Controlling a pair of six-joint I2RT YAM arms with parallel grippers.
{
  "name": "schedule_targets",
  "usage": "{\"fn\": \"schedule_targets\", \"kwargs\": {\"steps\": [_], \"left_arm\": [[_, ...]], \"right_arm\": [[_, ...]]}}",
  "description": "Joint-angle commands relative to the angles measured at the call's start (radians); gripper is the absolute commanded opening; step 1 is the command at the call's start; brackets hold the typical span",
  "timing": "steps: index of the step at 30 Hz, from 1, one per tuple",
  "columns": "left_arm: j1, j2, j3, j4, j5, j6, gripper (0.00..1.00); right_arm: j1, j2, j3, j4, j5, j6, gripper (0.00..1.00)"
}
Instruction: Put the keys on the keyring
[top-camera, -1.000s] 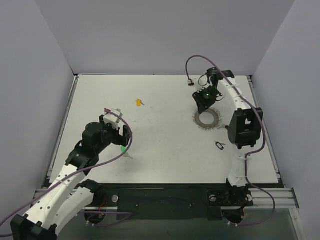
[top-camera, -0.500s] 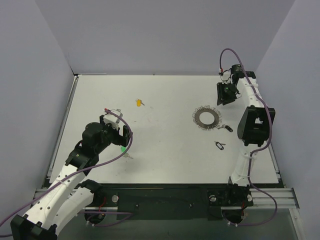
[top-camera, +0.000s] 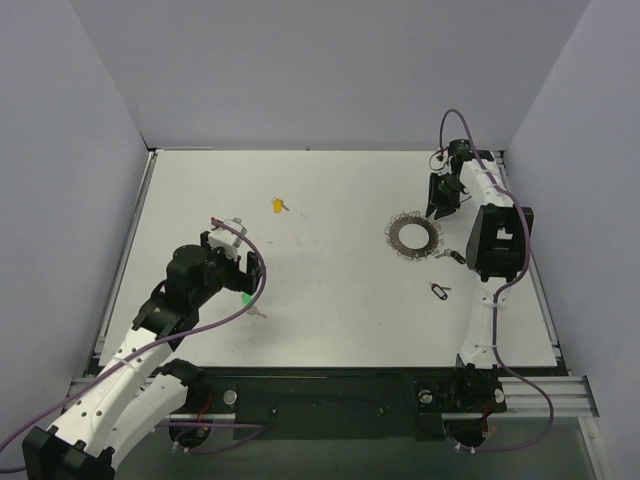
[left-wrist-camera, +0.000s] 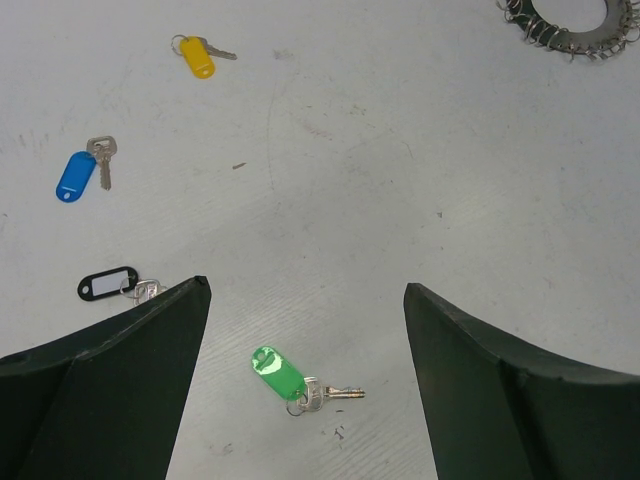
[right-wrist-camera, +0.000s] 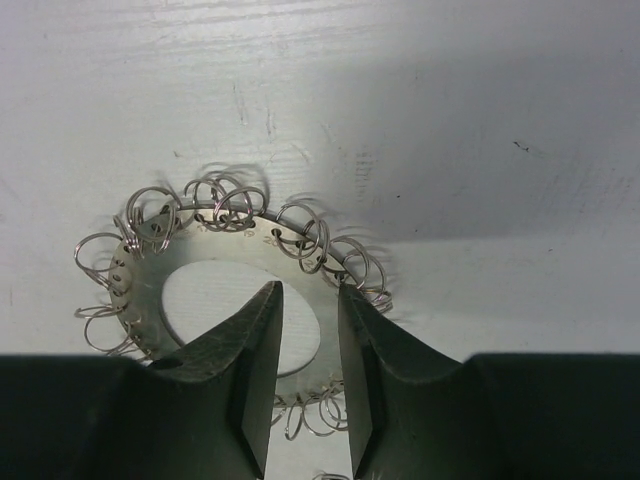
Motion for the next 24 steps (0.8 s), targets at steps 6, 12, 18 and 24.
{"fn": "schedule_targets", "kwargs": {"steps": [6,12,18,24], "left_arm": [[0.010,0.006,0.005,0.042,0.010,0.009,0.89],[0.011,0.008,0.005,0.045,0.012,0.008,0.89],[0.010,0.011,0.002,0.043,0.012,0.008,0.89],[0.013,0.011,0.003,0.043,0.012,0.008,0.89]], "right_arm": [[0.009,0.049,0.062,-0.019,0.039,0.051,0.22],[0.010,0.063,0.074,-0.020,0.039,0.051,0.18],[0.010,0.070,0.069,-0.019,0.039,0.051,0.12],[0.010,0.056,0.071,-0.019,0.030,0.051,0.05]]}}
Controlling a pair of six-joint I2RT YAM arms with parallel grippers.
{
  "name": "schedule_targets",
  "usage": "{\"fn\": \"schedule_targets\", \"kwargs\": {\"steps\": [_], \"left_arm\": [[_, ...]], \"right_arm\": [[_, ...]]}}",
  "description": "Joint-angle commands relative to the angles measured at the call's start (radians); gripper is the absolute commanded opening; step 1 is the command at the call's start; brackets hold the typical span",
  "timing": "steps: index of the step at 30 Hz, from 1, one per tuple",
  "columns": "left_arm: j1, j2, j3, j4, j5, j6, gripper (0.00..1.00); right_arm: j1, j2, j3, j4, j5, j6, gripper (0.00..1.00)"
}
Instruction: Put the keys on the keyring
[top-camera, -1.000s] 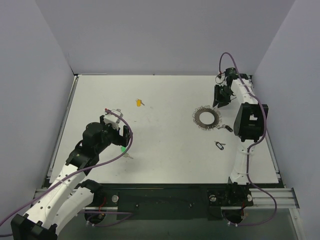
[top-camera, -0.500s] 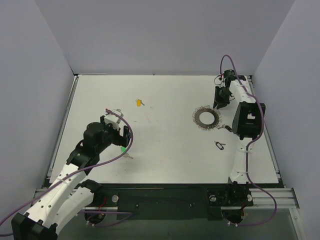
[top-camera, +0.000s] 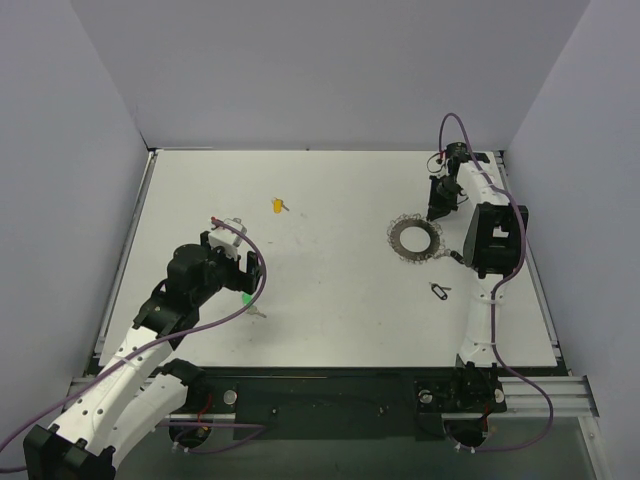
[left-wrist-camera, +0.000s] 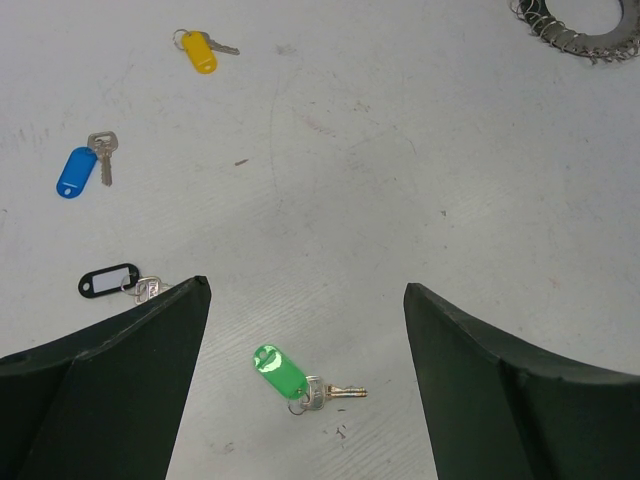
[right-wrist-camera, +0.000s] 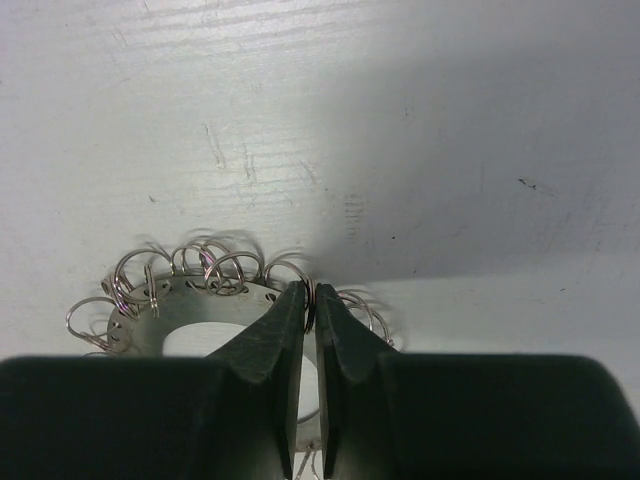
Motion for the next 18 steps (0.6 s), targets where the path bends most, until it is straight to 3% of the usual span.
{"fn": "schedule_targets", "kwargs": {"steps": [1,7,12,18], "left_arm": [[0.006,0.000,0.004,0.043,0.010,0.008,0.89],[0.006,-0.002,0.004,0.043,0.013,0.008,0.89],[0.006,-0.002,0.005,0.043,0.013,0.008,0.89],[0.006,-0.002,0.004,0.041,0.013,0.008,0.89]], "right_arm": [[0.005,-0.023,0.033,-0.031,0.009,0.008,0.05],[0.002,-0.057,0.027,-0.027,-0.006,0.010,0.06],[0.002,-0.059,0.019,-0.027,-0.005,0.010,0.17],[-0.002,-0.065,0.013,-0.025,-0.006,0.012,0.15]]}}
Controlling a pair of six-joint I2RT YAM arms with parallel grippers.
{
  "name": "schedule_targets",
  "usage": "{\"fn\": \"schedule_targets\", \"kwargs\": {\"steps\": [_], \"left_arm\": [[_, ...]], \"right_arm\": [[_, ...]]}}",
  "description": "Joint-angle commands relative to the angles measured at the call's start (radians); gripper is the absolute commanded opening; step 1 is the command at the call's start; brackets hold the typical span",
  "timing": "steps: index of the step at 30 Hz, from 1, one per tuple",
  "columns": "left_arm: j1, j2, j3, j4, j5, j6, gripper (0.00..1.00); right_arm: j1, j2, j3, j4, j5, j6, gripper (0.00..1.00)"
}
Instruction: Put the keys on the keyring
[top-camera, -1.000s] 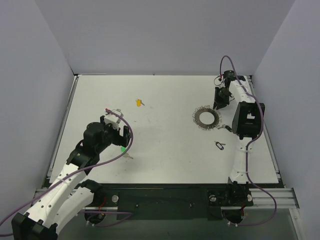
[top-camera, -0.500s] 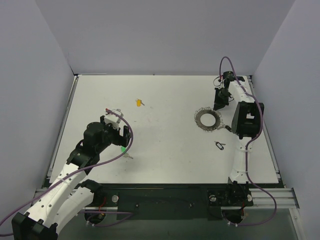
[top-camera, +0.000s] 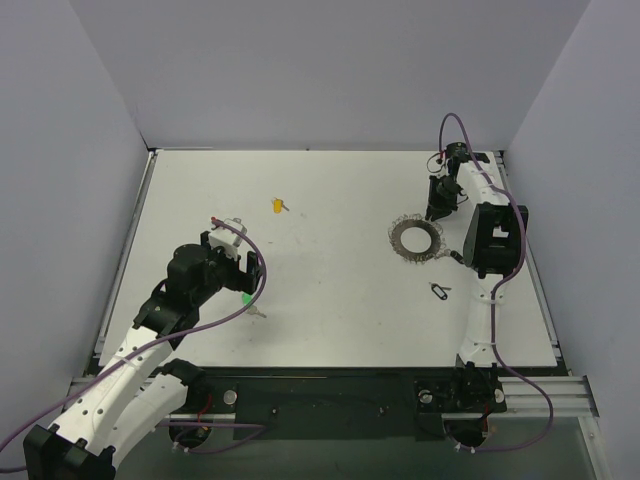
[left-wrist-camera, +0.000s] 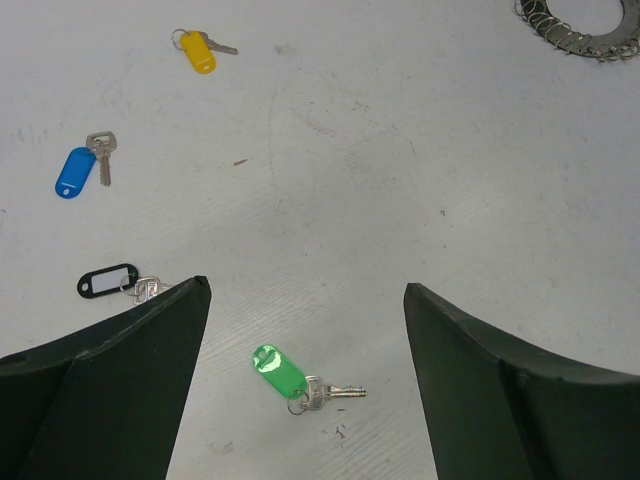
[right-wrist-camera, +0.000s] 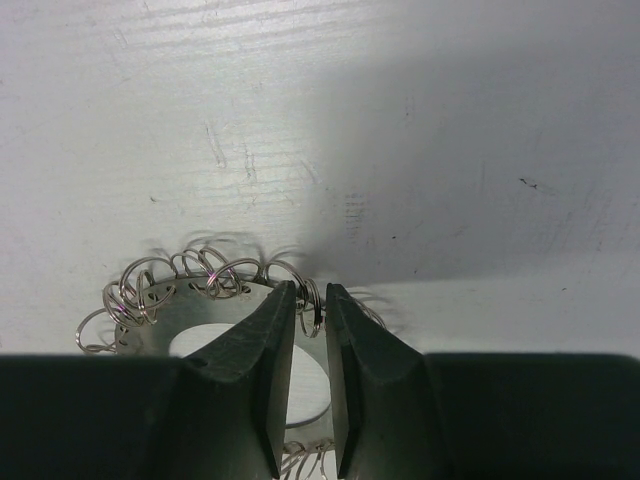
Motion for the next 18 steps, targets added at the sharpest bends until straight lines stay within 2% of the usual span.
{"fn": "schedule_targets", "kwargs": {"steps": [1,18], "left_arm": [[0.006,-0.002,0.004,0.043,0.010,0.008,0.89],[0.006,-0.002,0.004,0.041,0.013,0.008,0.89]], "right_arm": [[-0.002,-0.066,0.013,-0.023,-0.005,0.006,0.14],[-0.009,-0.087,-0.009,-0.017,-0.017,0.019,0.15]]}}
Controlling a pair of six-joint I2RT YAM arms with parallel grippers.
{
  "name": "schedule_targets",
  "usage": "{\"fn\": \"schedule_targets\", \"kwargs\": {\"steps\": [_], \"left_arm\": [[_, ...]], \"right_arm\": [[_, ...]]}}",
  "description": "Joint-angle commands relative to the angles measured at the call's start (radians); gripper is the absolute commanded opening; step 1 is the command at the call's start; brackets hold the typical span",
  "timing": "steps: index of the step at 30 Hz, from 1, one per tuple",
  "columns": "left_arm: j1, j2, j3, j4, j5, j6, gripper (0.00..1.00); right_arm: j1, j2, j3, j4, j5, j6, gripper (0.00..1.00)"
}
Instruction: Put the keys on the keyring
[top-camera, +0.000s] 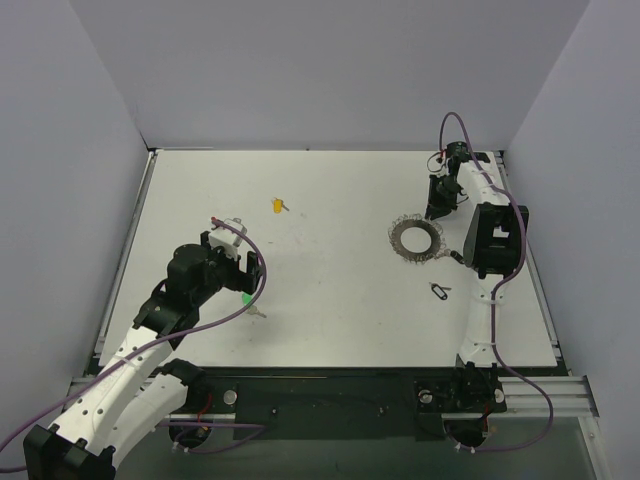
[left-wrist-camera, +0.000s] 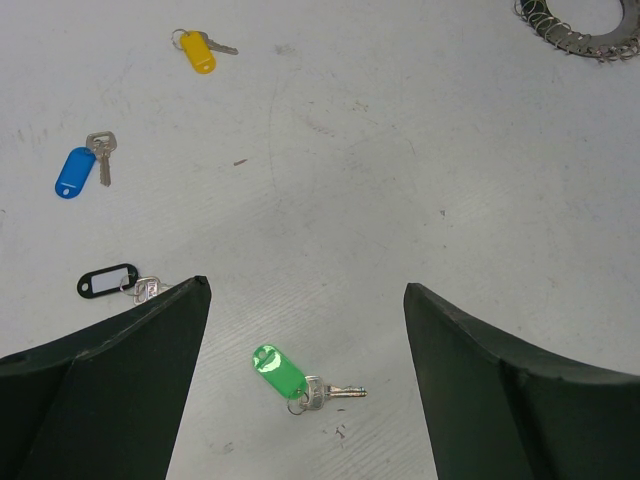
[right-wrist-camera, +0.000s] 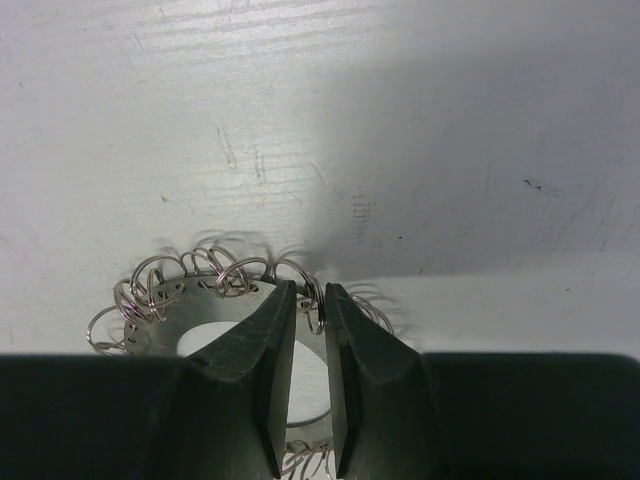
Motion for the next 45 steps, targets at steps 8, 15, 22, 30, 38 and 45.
{"fn": "schedule_targets", "kwargs": {"steps": [8,15,22,30,38,45], "left_arm": [[0.006,-0.004,0.004,0.043,0.012,0.008,0.89],[0.006,-0.004,0.004,0.041,0.012,0.008,0.89],[0.005,-0.002,0.004,0.043,0.012,0.008,0.89],[0.006,-0.002,0.002,0.043,0.015,0.008,0.89],[0.006,-0.002,0.002,0.044,0.012,0.006,0.89],[0.006,-0.001,0.002,0.043,0.013,0.008,0.89]], "right_arm": [[-0.012,-0.086,-0.014,-0.021,-0.003,0.017,0.11],[-0.015,-0.089,-0.019,-0.023,-0.001,0.016,0.07],[-0.015,-0.098,-0.019,-0.021,-0.006,0.019,0.09],[-0.021,-0.101,-0.022,-0.023,-0.011,0.022,0.13],[-0.020,-0.086,-0.028,-0.024,0.009,0.022,0.15],[-0.018,-0.077,-0.031,-0.023,-0.006,0.027,0.17]]}}
